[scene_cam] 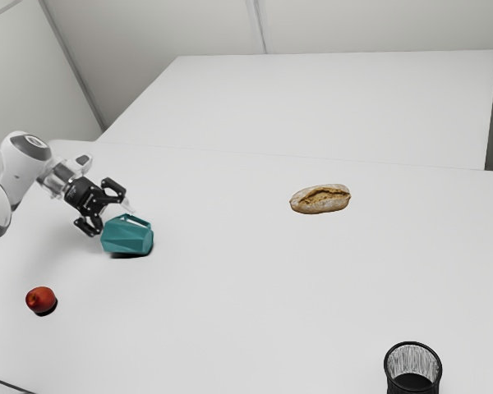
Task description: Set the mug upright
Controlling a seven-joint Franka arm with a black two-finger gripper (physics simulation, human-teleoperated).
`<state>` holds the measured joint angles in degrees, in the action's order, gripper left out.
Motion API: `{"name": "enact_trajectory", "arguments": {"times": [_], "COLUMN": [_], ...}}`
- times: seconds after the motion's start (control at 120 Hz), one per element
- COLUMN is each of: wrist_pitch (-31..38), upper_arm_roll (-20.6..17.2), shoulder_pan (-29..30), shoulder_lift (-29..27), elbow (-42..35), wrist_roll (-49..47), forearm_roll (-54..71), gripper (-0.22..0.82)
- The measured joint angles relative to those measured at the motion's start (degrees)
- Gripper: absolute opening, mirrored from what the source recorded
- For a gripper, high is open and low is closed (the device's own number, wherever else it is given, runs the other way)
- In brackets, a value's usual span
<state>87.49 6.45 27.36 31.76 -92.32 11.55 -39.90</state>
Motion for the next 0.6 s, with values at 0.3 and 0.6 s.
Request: {"name": "enact_trajectory", "arguments": {"times": [0.3,0.6], "wrist_pitch": [-1.0,-0.7], "upper_arm_roll": [-0.7,-4.6], "shoulder_pan": [-0.5,-1.0], "shoulder_lift": [-0.5,-1.7], "elbow": [0.5,1.8], "wrist_roll": [0.0,-0.6], "forearm_roll": [1.7,2.5], "gripper": [-0.03,-0.16]}}
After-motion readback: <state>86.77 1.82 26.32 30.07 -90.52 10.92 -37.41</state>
